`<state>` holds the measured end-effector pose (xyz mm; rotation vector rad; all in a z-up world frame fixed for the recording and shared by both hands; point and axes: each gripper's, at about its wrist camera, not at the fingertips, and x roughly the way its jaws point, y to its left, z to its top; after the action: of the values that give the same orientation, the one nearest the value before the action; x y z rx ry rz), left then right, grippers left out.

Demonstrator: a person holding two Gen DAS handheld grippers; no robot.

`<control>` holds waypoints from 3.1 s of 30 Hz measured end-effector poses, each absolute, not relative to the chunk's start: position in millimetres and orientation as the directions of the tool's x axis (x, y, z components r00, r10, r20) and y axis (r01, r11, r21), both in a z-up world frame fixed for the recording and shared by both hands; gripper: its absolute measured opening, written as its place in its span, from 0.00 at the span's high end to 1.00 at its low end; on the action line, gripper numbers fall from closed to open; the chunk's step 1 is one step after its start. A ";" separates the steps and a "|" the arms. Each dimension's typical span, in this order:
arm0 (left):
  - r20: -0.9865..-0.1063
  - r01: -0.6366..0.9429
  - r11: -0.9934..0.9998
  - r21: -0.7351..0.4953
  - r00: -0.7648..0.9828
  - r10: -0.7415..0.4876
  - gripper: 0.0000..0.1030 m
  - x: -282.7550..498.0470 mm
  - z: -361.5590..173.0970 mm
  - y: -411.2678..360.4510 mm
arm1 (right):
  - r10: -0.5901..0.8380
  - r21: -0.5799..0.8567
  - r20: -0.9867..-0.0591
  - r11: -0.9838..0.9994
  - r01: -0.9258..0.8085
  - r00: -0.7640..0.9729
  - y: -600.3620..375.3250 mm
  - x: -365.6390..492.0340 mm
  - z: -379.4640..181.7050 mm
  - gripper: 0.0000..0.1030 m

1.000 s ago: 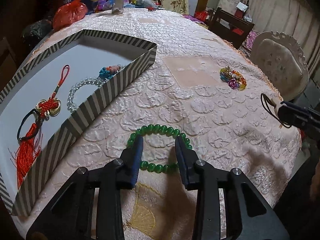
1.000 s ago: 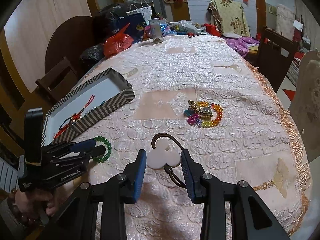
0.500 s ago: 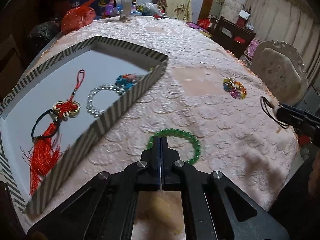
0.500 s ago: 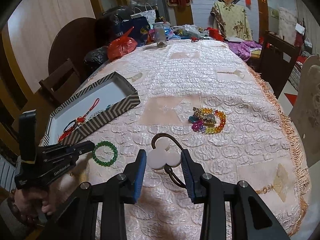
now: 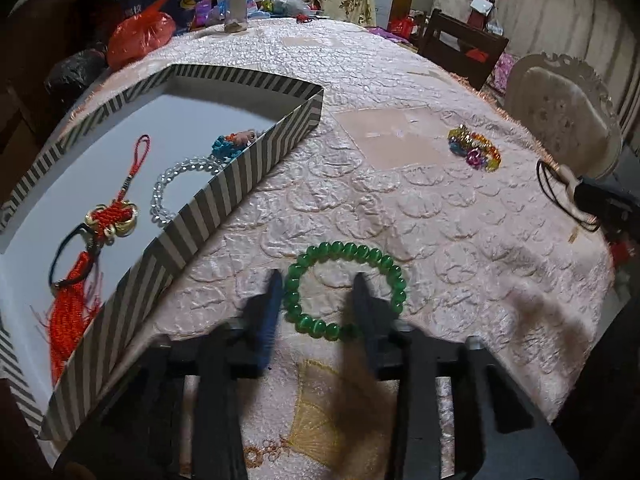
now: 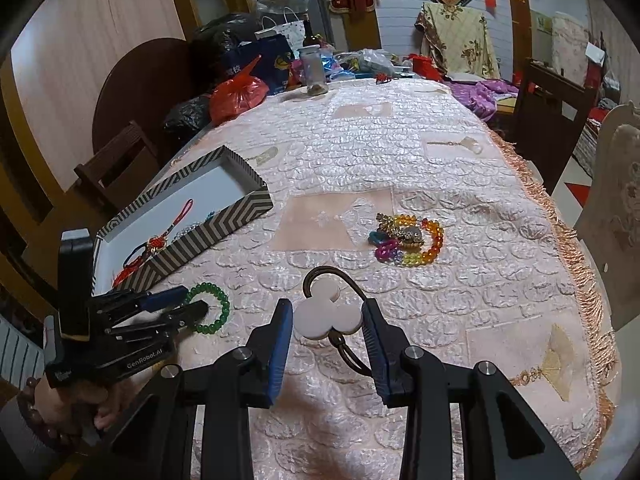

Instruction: Organize jewelry

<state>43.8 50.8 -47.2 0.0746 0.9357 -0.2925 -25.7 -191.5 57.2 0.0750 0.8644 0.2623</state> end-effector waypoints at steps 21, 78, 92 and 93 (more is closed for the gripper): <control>-0.674 0.339 0.916 -0.214 0.627 -0.390 0.95 20.6 31.9 54.5 | 0.239 0.139 -0.736 0.969 -0.204 0.633 -182.8 -21.9 69.6 0.67; -0.733 -0.157 0.979 -0.130 0.680 0.012 0.58 50.2 -18.7 217.6 | 0.521 0.285 -0.721 0.824 -0.490 0.456 3.2 105.4 5.2 0.67; -0.702 -0.135 0.988 -0.079 0.711 0.041 0.20 45.1 4.0 193.3 | 0.401 0.170 -0.742 0.887 -0.429 0.536 -80.6 58.7 23.4 0.61; -0.698 -0.123 0.990 -0.068 0.715 0.041 0.20 43.8 6.2 187.3 | 0.373 0.144 -0.749 0.898 -0.415 0.547 -96.5 51.9 23.0 0.61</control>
<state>43.8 187.3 6.2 -0.1120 0.7691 0.0912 51.9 -96.5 23.0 -0.0522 0.8750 0.4674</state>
